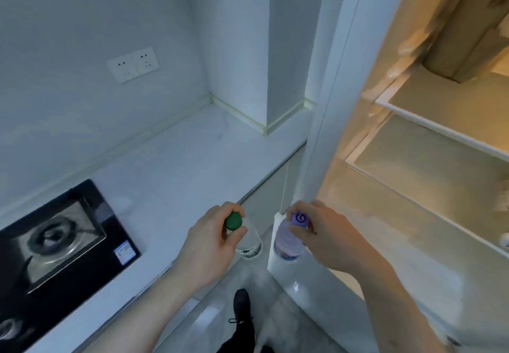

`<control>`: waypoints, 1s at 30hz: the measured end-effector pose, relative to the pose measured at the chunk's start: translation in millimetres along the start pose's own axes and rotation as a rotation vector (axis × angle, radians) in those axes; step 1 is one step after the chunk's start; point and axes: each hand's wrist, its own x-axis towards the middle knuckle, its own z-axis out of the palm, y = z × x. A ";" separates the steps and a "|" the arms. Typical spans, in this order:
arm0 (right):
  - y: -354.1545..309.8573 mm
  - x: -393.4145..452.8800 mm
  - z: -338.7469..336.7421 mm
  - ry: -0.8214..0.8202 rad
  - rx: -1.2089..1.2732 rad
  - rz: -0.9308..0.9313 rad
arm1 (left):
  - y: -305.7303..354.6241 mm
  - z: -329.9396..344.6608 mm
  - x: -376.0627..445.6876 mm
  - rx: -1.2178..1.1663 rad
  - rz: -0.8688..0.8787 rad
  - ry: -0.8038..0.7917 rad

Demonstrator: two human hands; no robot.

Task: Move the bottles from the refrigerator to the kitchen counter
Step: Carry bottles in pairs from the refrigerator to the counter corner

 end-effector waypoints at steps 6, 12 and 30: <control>-55.8 9.6 44.1 -0.173 -0.049 -0.188 | -40.4 -28.8 -76.9 0.025 -0.195 0.157; -118.2 9.3 75.9 -0.235 -0.052 -0.383 | -74.3 -60.2 -139.0 0.052 -0.346 0.308; -365.6 -52.1 245.6 -0.382 -0.125 -0.671 | -194.0 -198.0 -382.5 0.024 -0.580 0.575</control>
